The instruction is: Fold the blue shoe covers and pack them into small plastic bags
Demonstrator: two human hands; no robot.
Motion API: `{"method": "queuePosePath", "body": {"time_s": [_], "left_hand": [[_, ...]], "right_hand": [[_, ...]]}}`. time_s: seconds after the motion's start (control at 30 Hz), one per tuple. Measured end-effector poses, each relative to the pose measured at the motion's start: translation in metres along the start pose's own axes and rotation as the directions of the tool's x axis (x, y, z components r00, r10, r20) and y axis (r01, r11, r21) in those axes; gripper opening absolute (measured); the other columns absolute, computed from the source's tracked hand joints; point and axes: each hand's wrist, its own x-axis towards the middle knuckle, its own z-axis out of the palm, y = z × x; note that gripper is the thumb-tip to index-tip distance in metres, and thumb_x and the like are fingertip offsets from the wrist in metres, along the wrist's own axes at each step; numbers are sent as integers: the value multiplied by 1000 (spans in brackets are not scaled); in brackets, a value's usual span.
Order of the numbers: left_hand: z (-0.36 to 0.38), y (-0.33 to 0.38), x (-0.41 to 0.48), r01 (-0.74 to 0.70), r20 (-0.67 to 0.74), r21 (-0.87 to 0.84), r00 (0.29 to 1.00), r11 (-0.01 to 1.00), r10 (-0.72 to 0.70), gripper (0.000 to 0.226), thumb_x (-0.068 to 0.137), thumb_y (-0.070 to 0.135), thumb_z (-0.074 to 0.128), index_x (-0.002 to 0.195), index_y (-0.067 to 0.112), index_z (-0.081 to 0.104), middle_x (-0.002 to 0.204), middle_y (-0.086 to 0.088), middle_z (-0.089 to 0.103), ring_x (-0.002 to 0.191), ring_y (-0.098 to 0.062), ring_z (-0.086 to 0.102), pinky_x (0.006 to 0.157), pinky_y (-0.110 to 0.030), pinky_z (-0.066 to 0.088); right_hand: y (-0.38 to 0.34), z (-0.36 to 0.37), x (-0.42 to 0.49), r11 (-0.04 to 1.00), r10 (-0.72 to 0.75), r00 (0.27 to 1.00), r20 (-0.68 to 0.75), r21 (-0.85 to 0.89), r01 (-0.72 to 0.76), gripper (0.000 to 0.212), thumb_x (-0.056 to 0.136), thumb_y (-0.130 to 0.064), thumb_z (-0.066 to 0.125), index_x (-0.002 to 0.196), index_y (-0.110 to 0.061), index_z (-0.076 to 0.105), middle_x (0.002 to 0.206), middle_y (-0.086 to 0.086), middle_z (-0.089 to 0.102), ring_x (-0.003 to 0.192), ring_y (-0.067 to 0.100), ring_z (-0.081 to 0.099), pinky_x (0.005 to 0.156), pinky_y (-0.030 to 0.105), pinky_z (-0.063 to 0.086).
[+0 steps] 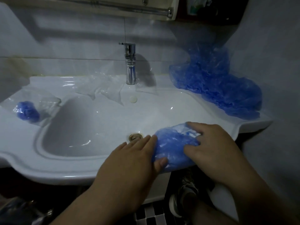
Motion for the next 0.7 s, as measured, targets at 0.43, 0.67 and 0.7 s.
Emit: {"method": "queuePosePath", "body": {"time_s": [0.43, 0.67, 0.7], "left_hand": [[2, 4, 3, -36, 192, 96, 981, 995, 17, 61, 83, 65, 30, 116, 27, 64, 106, 6, 69, 89, -14, 65, 82, -33, 52], [5, 2, 2, -73, 255, 218, 967, 973, 15, 83, 88, 64, 50, 150, 32, 6, 150, 11, 33, 130, -11, 40, 111, -26, 27], [7, 1, 2, -59, 247, 208, 969, 976, 6, 83, 88, 63, 50, 150, 31, 5, 150, 10, 33, 130, -11, 40, 111, -27, 27]], "right_hand": [[-32, 29, 2, 895, -246, 883, 401, -257, 366, 77, 86, -71, 0, 134, -36, 48, 133, -9, 58, 127, 9, 47, 117, 36, 21], [-18, 16, 7, 618, -227, 833, 505, -586, 524, 34, 101, -28, 45, 135, -23, 42, 126, -2, 54, 113, 19, 54, 97, 34, 44], [-17, 19, 8, 622, -244, 847, 472, -595, 510, 30, 101, -30, 41, 130, -23, 46, 121, -1, 57, 111, 21, 56, 95, 36, 45]]}}
